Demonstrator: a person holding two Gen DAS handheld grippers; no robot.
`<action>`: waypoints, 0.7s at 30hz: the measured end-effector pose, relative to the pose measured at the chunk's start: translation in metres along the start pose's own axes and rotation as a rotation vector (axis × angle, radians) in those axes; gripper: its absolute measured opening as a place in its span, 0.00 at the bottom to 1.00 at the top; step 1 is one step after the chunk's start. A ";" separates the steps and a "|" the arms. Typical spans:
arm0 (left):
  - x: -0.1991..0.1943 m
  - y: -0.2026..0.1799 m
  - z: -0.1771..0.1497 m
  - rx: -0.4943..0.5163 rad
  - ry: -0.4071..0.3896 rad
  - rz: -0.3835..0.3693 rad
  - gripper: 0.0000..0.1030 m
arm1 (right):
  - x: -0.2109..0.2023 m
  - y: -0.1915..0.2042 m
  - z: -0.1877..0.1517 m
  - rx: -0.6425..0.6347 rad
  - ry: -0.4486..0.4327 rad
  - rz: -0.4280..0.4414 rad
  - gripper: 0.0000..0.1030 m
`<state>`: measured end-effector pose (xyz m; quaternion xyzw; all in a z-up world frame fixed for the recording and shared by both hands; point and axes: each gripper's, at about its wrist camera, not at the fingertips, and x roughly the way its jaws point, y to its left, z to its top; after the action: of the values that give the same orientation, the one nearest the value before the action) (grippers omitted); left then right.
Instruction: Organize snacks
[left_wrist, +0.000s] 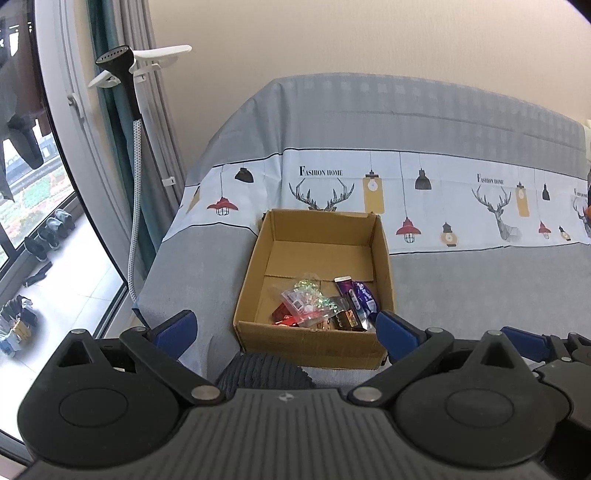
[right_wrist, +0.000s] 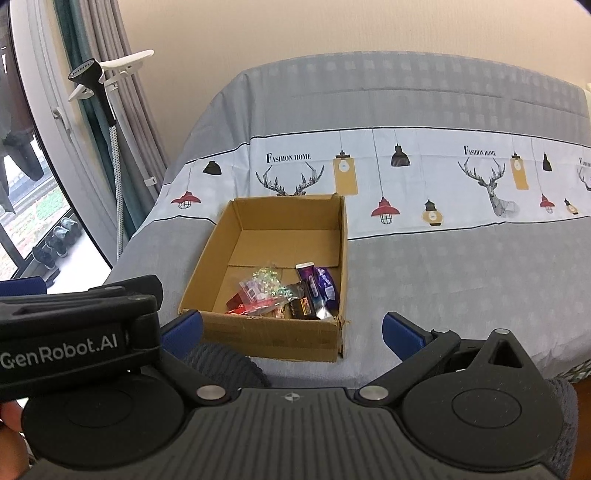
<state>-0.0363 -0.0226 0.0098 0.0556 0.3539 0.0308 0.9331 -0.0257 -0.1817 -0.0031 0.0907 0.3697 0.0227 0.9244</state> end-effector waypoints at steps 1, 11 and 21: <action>0.000 0.000 0.000 0.001 0.003 0.000 1.00 | 0.001 0.000 0.000 0.002 0.002 0.000 0.99; 0.002 -0.001 -0.001 0.006 0.011 0.006 1.00 | 0.003 -0.001 -0.001 0.015 0.016 0.002 0.99; 0.002 -0.003 -0.001 0.005 0.014 0.009 1.00 | 0.003 -0.002 -0.001 0.016 0.019 0.006 0.99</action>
<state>-0.0354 -0.0255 0.0072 0.0594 0.3603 0.0346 0.9303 -0.0245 -0.1833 -0.0060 0.0990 0.3786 0.0237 0.9200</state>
